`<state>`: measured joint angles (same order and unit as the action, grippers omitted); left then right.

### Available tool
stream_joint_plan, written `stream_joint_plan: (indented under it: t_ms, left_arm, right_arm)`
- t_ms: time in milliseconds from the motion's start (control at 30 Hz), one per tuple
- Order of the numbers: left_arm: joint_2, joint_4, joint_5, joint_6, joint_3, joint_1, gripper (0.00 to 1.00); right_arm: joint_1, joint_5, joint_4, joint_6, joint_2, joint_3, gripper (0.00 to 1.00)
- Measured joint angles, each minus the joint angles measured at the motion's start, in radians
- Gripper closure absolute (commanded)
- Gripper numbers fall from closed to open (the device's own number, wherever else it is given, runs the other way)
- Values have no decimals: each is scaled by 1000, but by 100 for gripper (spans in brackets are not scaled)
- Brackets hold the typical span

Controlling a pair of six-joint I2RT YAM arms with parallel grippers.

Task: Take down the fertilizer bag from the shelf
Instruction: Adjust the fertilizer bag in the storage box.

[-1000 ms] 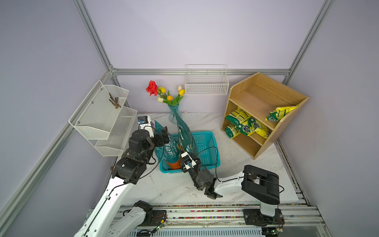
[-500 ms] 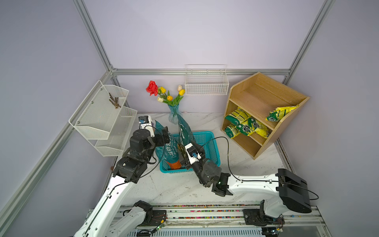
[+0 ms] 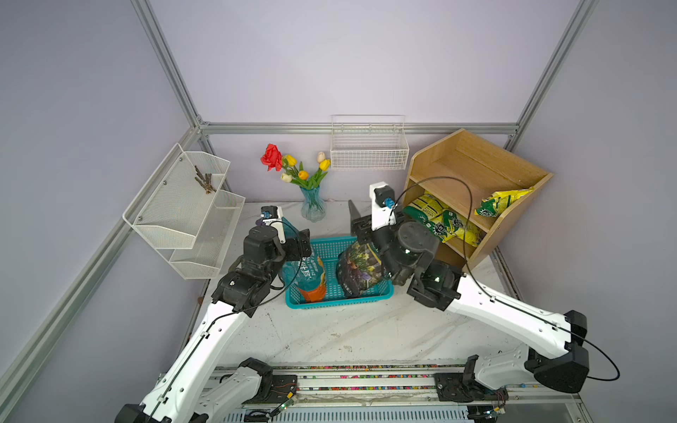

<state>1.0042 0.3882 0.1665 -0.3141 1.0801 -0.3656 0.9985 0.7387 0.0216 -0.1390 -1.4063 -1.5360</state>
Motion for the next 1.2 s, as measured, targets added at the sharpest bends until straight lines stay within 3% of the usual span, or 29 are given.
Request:
stream_joint_plan:
  t_ms: [133,400,700,867,1033,1100,1200]
  left_arm:
    - [16,1,-48,-4,0,0,0]
    - [57,3,-119,-8,1,-35,0]
    - [95,36,-111,-1,9,-139,0]
    - [91,47,-90,0,9,-140,0]
    - [60,54,-48,7,9,-141,0]
    - [43,55,-22,16,9,-141,0]
    - [21,55,23,36,9,-141,0]
  right_arm:
    - [-130,48,-183,52,43,-98,25]
    - [-258,-24,-417,255,165,-7,25]
    - [-627,-555,-575,514,70,145,24]
    - [-699,-748,-573,561,-17,186,25]
    - [-741,-852,-546,589,-46,261,28]
    - [-747,-885,-530,595,-55,280,32]
    - [-747,-966,-496,602,-76,289,52]
